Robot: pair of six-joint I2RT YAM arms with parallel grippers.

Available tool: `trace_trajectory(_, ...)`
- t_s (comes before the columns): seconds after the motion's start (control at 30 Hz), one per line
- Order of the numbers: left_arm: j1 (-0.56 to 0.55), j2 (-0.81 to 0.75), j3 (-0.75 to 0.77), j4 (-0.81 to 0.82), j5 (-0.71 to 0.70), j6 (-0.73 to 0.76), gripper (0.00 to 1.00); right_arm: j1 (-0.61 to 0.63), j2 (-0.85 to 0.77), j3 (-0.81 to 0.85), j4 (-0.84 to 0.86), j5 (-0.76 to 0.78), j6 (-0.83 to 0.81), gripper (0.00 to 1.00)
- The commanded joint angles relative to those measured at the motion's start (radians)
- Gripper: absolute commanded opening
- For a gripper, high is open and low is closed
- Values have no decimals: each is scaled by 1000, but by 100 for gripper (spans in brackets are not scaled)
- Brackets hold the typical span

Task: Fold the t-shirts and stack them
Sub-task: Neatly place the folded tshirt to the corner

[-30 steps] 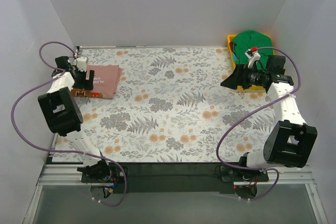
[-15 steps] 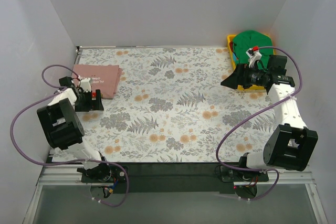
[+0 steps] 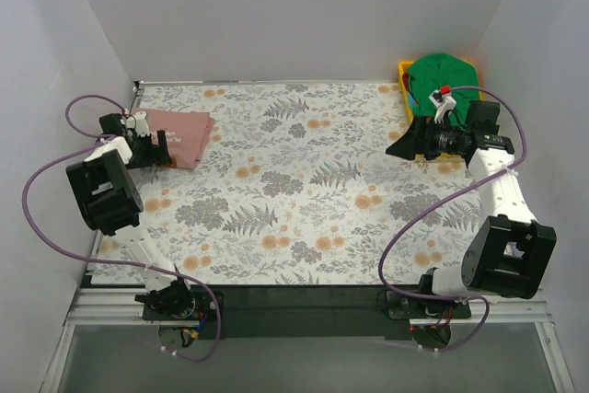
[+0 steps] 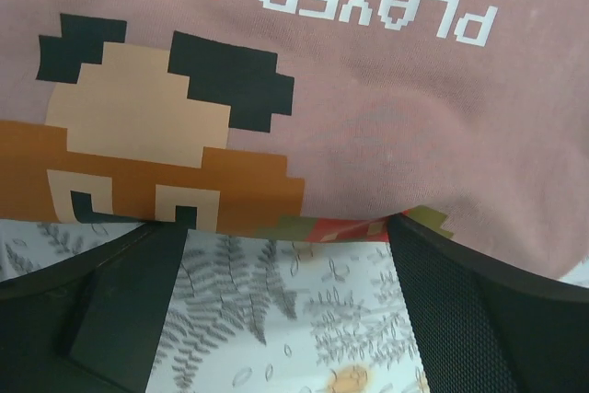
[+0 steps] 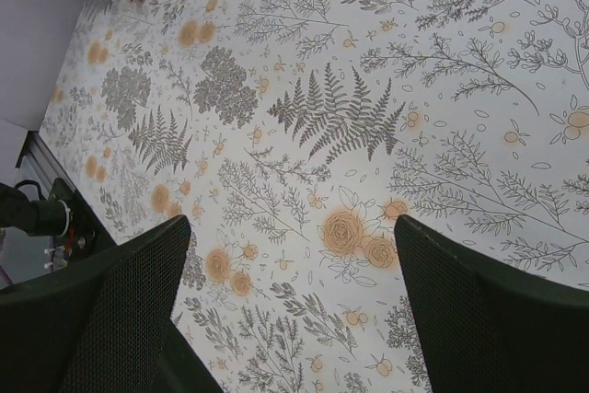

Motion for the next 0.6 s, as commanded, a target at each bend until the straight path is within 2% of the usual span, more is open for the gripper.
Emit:
trace_trajectory(0.0, -29, 112, 14, -5, -54, -43, 91, -4, 14, -2, 6, -10, -19, 98)
trace_trajectory(0.33, -84, 217, 146, -2, -19, -230, 91, -4, 47, -2, 6, -11, -27, 98)
trace_trajectory(0.57, -112, 314, 261, -5, -43, -242, 91, -4, 57, -6, 4, -11, -33, 98)
